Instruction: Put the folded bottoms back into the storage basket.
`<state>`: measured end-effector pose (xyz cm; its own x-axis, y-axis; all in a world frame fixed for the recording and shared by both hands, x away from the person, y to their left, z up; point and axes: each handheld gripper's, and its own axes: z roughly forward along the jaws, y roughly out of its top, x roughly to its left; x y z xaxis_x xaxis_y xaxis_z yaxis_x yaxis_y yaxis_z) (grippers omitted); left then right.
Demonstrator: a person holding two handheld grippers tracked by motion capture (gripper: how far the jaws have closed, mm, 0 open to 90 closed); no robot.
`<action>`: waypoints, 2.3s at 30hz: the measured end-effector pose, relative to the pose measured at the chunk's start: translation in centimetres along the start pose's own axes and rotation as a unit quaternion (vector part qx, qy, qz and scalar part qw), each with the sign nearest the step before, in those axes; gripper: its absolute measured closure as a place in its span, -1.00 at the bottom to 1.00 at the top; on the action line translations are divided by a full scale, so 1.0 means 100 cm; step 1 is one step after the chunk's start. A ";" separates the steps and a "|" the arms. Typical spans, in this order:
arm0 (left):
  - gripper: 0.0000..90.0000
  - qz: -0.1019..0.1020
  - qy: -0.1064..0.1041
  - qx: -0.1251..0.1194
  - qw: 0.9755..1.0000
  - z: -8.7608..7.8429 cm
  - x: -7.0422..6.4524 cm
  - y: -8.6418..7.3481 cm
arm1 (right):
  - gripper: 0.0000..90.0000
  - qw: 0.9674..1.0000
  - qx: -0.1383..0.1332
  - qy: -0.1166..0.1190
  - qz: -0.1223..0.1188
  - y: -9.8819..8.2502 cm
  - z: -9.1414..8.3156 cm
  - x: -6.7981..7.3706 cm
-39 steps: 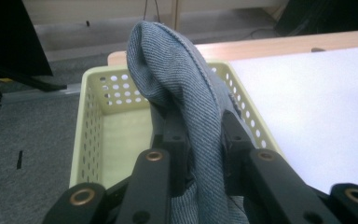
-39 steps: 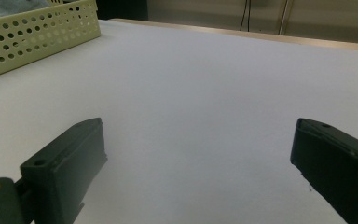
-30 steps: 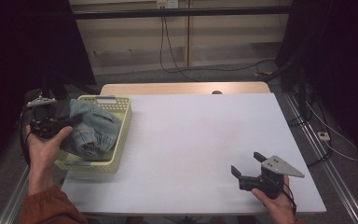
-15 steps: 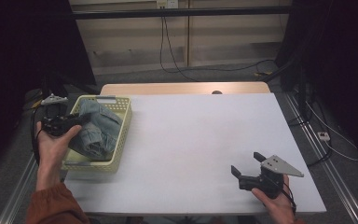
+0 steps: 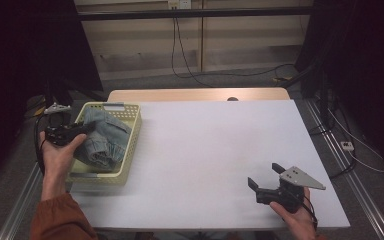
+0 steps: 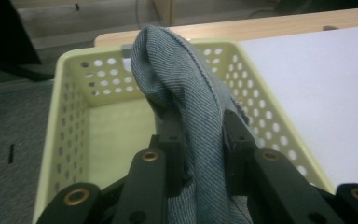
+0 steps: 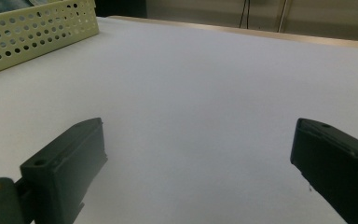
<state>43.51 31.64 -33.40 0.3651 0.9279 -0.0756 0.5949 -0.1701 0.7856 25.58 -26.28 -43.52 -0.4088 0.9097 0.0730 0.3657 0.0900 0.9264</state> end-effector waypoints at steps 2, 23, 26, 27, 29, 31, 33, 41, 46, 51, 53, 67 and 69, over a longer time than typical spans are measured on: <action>0.65 0.000 0.008 0.005 1.000 0.000 0.002 -0.001 | -0.93 1.000 -0.001 -0.001 0.001 0.000 0.000 0.000; 0.62 -0.003 0.081 0.046 0.996 0.012 0.028 -0.016 | -0.93 1.000 -0.001 0.004 0.000 0.000 -0.001 0.001; 0.62 -0.004 0.083 0.053 0.995 0.013 0.029 -0.016 | -0.93 1.000 -0.001 0.004 0.002 0.000 0.000 0.001; 0.62 -0.003 0.087 0.055 0.995 0.014 0.029 -0.016 | -0.93 1.000 -0.001 0.003 0.002 0.000 0.000 0.001; 0.62 0.001 0.088 0.059 0.994 0.015 0.029 -0.017 | -0.93 1.000 0.000 0.004 0.000 0.000 0.000 0.001; 0.62 -0.003 0.073 0.059 0.996 0.016 0.030 -0.017 | -0.93 1.000 0.000 0.004 0.000 0.000 0.000 0.001; 0.62 -0.003 0.074 0.060 0.995 0.016 0.029 -0.017 | -0.93 1.000 0.000 0.005 -0.001 0.000 0.000 0.001; 0.62 -0.003 0.071 0.060 0.996 0.019 0.028 -0.016 | -0.93 1.000 0.000 0.004 -0.001 0.000 0.000 0.001; 0.61 -0.002 0.066 0.061 0.996 0.022 0.026 -0.016 | -0.93 1.000 0.001 0.004 0.000 0.000 0.000 0.000; 0.60 0.004 0.064 0.065 0.996 0.028 0.022 -0.016 | -0.93 1.000 0.000 0.004 0.001 0.000 0.000 0.001; 0.57 0.005 0.069 0.068 0.995 0.030 0.022 -0.016 | -0.93 1.000 0.001 0.004 0.000 0.000 -0.001 0.001; 0.43 -0.010 0.070 0.052 0.996 0.023 0.030 -0.019 | -0.93 1.000 0.004 0.007 -0.001 0.000 0.001 0.001; 0.43 -0.001 0.074 0.059 0.995 0.021 0.029 -0.020 | -0.92 1.000 0.004 0.005 0.001 0.000 0.001 0.001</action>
<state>44.88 33.99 -36.46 0.2597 0.9655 0.0218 0.6785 -0.1984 0.7073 25.58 -26.14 -43.56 -0.4166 0.9057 0.0785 0.3730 0.0916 0.9233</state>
